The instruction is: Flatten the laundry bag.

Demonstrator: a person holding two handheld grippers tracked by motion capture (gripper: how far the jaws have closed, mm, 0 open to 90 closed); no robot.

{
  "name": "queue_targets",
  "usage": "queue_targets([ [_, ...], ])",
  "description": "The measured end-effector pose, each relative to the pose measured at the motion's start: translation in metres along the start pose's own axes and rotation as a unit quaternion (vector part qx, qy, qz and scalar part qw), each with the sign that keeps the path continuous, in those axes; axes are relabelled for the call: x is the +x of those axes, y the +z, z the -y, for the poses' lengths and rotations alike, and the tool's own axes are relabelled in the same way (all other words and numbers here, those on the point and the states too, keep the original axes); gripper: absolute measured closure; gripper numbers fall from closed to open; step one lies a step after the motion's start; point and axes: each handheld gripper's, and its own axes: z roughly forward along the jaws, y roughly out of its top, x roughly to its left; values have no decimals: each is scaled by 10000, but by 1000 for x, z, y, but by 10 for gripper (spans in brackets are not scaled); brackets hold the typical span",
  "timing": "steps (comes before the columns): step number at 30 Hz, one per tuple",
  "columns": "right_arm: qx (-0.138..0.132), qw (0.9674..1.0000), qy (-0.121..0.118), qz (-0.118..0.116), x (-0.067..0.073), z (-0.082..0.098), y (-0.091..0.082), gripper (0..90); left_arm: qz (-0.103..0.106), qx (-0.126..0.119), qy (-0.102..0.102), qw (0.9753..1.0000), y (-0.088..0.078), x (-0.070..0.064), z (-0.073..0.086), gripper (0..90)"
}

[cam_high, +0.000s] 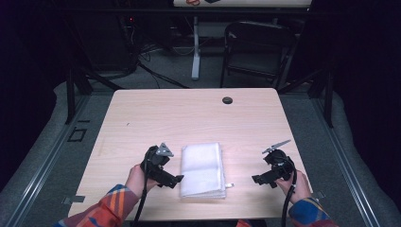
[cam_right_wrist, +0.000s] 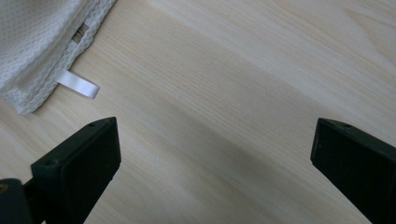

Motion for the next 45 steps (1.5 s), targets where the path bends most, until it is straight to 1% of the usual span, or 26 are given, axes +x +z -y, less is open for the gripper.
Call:
queue_targets([
  [3,-29,10000,55,-54,1,0,1,16,61,24,150,9999,7,-8,-7,3],
  [5,-6,10000,44,-71,0,0,0,18,103,25,189,9998,9,-10,-9,6],
  [8,-6,10000,44,-82,0,1,0,20,185,71,322,9993,19,-19,-14,11],
  [10,75,10000,15,-22,0,0,0,22,268,96,403,9988,22,-23,-17,15],
  [13,50,10000,12,-45,0,1,1,24,279,95,468,9985,27,-29,-19,32],
  [14,43,9999,40,-91,0,1,2,24,354,122,504,9980,28,-30,-20,37],
  [16,116,9999,-18,-41,-1,0,1,26,396,114,534,9977,32,-33,-21,47],
  [19,108,9999,-7,-39,0,1,1,28,463,158,642,9967,36,-38,-23,62],
  [25,125,9999,-17,-71,1,1,2,34,579,175,876,9943,42,-51,-25,80],
  [26,108,9999,1,-102,1,1,3,35,579,175,876,9943,42,-51,-25,88],
  [27,141,9999,-3,-71,1,0,3,35,618,180,912,9938,46,-56,-26,88],
  [28,110,9998,20,-143,1,0,3,35,597,236,956,9933,48,-58,-26,89],
  [29,140,9998,-29,-106,1,0,3,36,618,268,1018,9925,51,-60,-27,89],
  [30,92,9999,20,-126,2,0,4,36,607,318,1051,9921,54,-63,-28,94],
  [31,148,9998,-7,-122,2,0,3,37,565,371,1101,9916,56,-65,-28,102],
  [33,133,9998,-22,-135,2,0,4,38,544,490,1150,9907,64,-68,-28,144],
  [34,138,9997,-26,-202,3,0,5,38,501,544,1187,9902,67,-69,-28,149],
  [36,152,9998,-40,-132,4,0,5,40,418,639,1210,9897,73,-71,-28,159],
  [37,173,9997,-43,-164,4,0,5,41,433,705,1229,9890,76,-71,-27,168],
  [39,126,9997,1,-209,5,1,6,43,311,758,1323,9878,80,-73,-25,171],
  [40,213,9995,-79,-198,5,0,5,43,305,773,1345,9874,81,-73,-25,179],
  [41,147,9997,-45,-198,6,0,7,44,281,755,1352,9875,80,-74,-25,184],
  [42,119,9996,-45,-234,8,0,8,45,249,751,1401,9870,80,-73,-25,218],
  [43,92,9995,-27,-303,9,0,9,47,263,698,1350,9880,79,-72,-25,256],
  [44,139,9996,-82,-237,9,0,9,48,270,674,1294,9889,79,-70,-25,287],
  [45,177,9995,-110,-240,9,0,10,48,274,660,1303,9889,78,-68,-25,316],
])
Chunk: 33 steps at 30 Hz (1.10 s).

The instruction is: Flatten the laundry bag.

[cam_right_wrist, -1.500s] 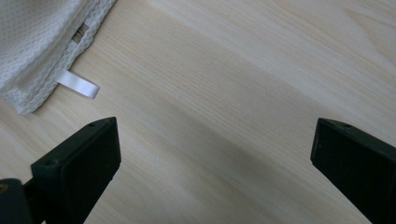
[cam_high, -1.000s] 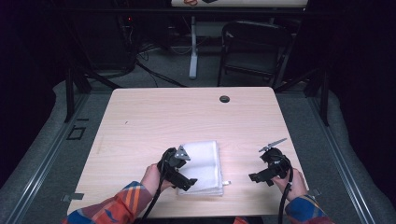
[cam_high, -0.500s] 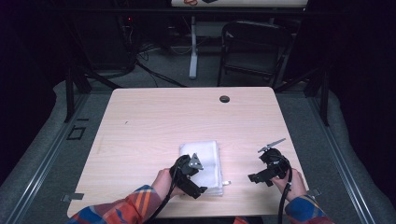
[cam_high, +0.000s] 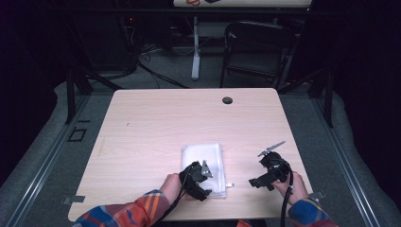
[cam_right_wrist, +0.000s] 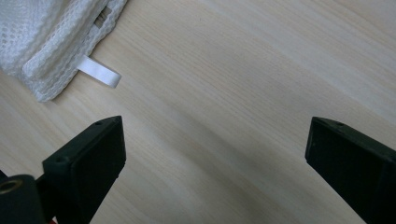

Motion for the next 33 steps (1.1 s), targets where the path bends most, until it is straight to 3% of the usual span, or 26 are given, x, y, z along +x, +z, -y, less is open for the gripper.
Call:
queue_targets([
  [2,91,9999,-45,-86,0,-1,0,50,77,-47,-35,10000,-1,3,1,372],
  [4,240,9996,-138,-2,0,-2,-1,51,10,-37,34,10000,-1,2,1,414],
  [8,110,9999,-103,-67,1,-1,0,53,-12,-30,196,9998,-1,-1,1,483],
  [13,187,9997,-148,-18,0,-2,0,57,6,-94,200,9998,-1,1,3,571],
  [15,-133,9998,116,-115,4,1,4,60,22,-104,191,9998,-1,2,3,624],
  [16,159,9997,-116,-107,1,-2,0,63,58,-140,171,9997,-1,3,4,646],
  [22,60,9998,-160,-105,3,-1,-1,89,68,-260,121,9996,-2,6,6,768],
  [30,40,9998,-152,-154,4,-1,-2,139,90,-473,140,9987,-7,10,8,814],
  [31,52,9998,-178,-102,4,-1,-3,142,8,-522,137,9985,-8,10,8,816],
  [32,-32,9997,-157,-196,5,-1,-2,143,8,-522,137,9985,-8,10,8,817],
  [33,67,9997,-235,-87,4,-2,-4,147,5,-591,131,9982,-10,12,8,818],
])
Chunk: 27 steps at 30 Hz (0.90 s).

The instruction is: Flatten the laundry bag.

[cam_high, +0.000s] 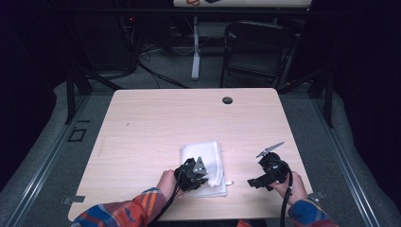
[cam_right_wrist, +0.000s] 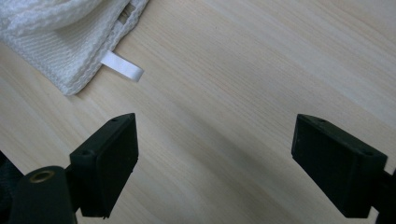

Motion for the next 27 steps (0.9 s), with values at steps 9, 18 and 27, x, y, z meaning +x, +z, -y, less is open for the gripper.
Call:
queue_targets([
  [9,-152,9995,-248,-139,10,-4,0,174,-29,-202,57,9998,-9,3,-1,824],
  [18,-337,9985,-414,-138,23,-12,3,442,-32,-347,133,9993,-13,4,-1,827],
  [27,-167,9959,-862,-211,41,-29,13,763,-52,-402,131,9991,-13,4,-1,827],
])
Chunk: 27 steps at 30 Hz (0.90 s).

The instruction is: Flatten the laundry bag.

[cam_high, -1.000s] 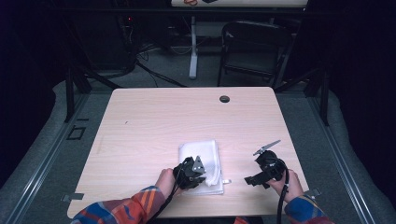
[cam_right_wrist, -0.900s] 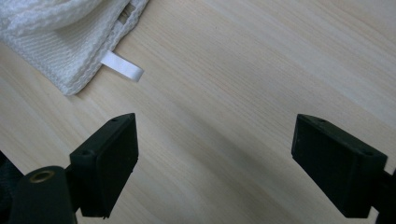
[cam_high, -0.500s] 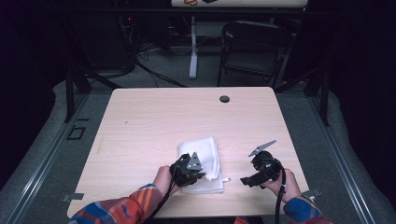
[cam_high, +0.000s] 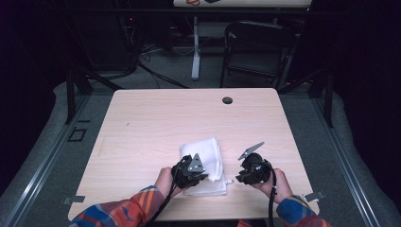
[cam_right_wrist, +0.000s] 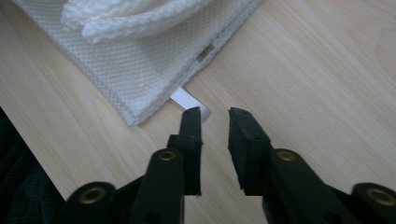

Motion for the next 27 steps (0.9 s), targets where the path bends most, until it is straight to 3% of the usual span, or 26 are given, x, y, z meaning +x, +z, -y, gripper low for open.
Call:
queue_targets([
  [4,-98,9997,-153,-145,6,-7,6,900,34,-8,-3,10000,0,1,0,827],
  [13,50,9980,-475,-411,25,-28,31,900,39,-25,3,10000,0,1,0,827],
  [15,-62,9983,-390,-422,29,-31,39,900,37,-32,-18,10000,0,1,1,826],
  [21,191,9974,-534,-455,37,-36,59,900,19,-2,-20,10000,0,1,1,827],
  [27,91,9975,-414,-559,35,-35,60,900,-47,-9,-20,10000,-2,3,2,827],
])
